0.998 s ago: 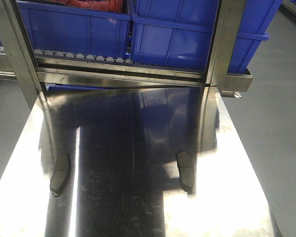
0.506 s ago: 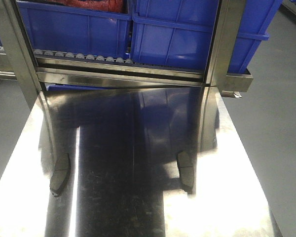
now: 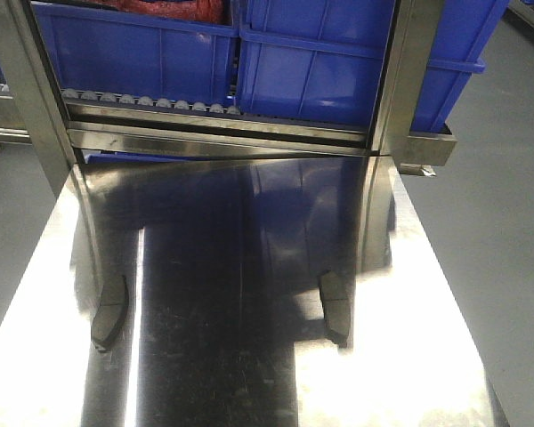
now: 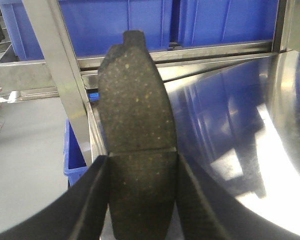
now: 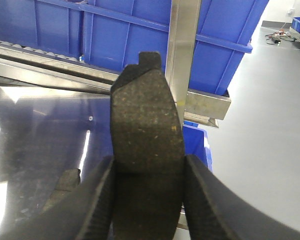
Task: Move and align brake pads A on conveyor
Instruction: 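Turn the base away from the table holding both pads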
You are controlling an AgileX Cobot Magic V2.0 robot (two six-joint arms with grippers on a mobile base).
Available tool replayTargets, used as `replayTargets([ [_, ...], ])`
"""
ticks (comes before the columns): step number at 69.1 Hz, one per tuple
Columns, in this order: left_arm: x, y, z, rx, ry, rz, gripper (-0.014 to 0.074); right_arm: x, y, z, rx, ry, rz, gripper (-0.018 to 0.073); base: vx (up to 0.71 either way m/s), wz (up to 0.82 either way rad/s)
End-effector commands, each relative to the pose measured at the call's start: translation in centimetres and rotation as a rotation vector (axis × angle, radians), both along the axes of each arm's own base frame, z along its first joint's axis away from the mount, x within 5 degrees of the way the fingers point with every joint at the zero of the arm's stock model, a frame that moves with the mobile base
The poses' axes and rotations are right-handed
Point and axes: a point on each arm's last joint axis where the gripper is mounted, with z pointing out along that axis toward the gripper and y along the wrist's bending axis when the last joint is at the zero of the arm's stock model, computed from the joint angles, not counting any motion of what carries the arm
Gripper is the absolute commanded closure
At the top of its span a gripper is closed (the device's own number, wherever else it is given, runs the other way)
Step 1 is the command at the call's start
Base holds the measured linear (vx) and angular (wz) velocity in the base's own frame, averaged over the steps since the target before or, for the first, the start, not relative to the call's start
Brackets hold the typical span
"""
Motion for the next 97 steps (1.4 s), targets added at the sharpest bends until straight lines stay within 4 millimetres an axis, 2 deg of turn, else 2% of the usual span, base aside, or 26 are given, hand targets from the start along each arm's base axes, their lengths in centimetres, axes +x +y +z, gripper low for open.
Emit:
replayTargets([
  [1,0.06,0.00,1.86,-0.038,-0.119,0.002,0.0502,0.10,0.09,1.76,0.005,-0.119,0.011,0.0564,-0.02,-0.01],
  [41,0.06,0.00,1.86,-0.038,-0.119,0.002,0.0502,0.10,0.09,1.76,0.005,-0.119,0.011,0.0564,-0.15,0.23],
  [97,0.06,0.00,1.86,-0.038,-0.119,0.002,0.0502,0.10,0.09,1.76,0.005,-0.119,0.011,0.0564,-0.11,0.77],
])
